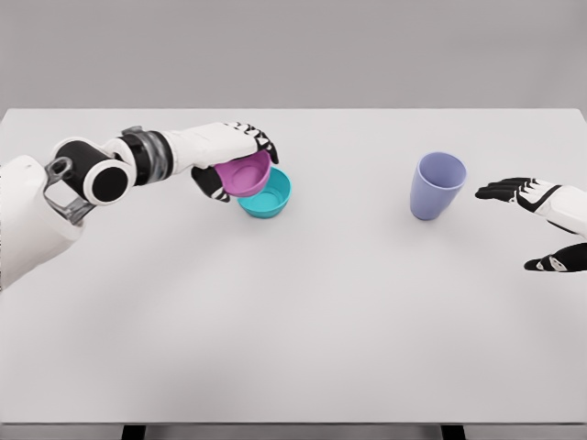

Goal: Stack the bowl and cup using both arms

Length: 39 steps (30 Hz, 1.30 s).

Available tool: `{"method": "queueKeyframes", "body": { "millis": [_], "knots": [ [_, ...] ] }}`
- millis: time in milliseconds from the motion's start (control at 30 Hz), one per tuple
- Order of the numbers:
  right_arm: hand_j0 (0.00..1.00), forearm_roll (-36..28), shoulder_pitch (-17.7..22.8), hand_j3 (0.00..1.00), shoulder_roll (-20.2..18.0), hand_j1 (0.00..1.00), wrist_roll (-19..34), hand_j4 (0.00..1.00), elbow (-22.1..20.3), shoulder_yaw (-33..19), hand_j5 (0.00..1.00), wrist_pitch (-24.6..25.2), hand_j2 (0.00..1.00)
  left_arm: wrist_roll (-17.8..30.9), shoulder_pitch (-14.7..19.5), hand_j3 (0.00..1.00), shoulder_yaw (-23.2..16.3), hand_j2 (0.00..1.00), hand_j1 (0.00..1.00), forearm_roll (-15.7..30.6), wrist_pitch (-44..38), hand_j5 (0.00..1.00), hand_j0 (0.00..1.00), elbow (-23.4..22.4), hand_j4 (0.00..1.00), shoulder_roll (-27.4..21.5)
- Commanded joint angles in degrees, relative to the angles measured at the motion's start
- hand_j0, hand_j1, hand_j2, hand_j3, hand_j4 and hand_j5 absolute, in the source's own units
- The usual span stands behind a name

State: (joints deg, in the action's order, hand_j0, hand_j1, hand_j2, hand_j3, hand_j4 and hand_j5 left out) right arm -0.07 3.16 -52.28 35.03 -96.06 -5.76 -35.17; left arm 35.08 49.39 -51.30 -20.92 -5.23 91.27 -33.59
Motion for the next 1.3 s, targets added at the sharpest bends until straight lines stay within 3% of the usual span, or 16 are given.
{"method": "queueKeyframes", "body": {
  "millis": [0,233,833,900,1000,1133,1200,1267],
  "knots": [
    [1.0,-0.46,0.0,1.0,-0.1,1.0,-0.03,1.0,0.0,0.05,1.0,0.17,1.0,-0.08,0.0,0.59,-0.11,0.59,0.59,-0.35,0.05,0.59,0.59,-0.3,0.59,0.89],
    [1.0,-0.46,0.09,1.0,-0.1,1.0,-0.03,1.0,-0.18,0.23,1.0,0.17,1.0,-0.08,0.09,0.6,-1.87,0.6,0.6,-0.53,0.13,0.6,0.6,-1.7,0.6,1.77],
    [1.0,-0.37,0.0,1.0,-0.1,1.0,-0.03,1.0,0.09,0.23,1.0,0.17,1.0,-0.08,0.97,0.6,-1.96,0.6,0.6,-2.11,0.66,0.6,0.6,-7.15,0.6,6.34],
    [1.0,3.93,-0.17,1.0,-0.1,1.0,-0.03,1.0,-0.35,0.4,1.0,0.17,1.0,-0.08,0.97,0.61,-2.05,0.61,0.61,-2.2,0.66,0.61,0.61,-7.15,0.61,6.34],
    [1.0,5.52,-3.42,1.0,-1.42,1.0,-0.03,1.0,0.18,-0.13,1.0,0.17,1.0,-0.08,0.88,0.64,-2.05,0.64,0.64,-2.2,0.66,0.64,0.64,-6.98,0.64,6.34],
    [1.0,5.52,-9.22,1.0,-5.81,1.0,-0.03,1.0,-0.26,0.93,1.0,0.17,1.0,-0.08,0.88,0.99,-2.14,0.99,0.99,-2.11,0.66,0.99,0.99,-6.54,0.99,6.34],
    [1.0,5.43,-14.32,1.0,-8.01,1.0,-0.03,1.0,-0.18,4.7,1.0,0.17,1.0,-0.08,0.88,1.0,-2.05,1.0,1.0,-2.02,0.75,1.0,1.0,-6.36,1.0,6.34],
    [1.0,5.34,-22.22,1.0,-8.89,1.0,-0.03,1.0,0.0,13.04,1.0,0.17,1.0,-0.08,0.88,1.0,-2.14,1.0,1.0,-1.93,0.75,1.0,1.0,-6.27,1.0,6.34]
  ]
}}
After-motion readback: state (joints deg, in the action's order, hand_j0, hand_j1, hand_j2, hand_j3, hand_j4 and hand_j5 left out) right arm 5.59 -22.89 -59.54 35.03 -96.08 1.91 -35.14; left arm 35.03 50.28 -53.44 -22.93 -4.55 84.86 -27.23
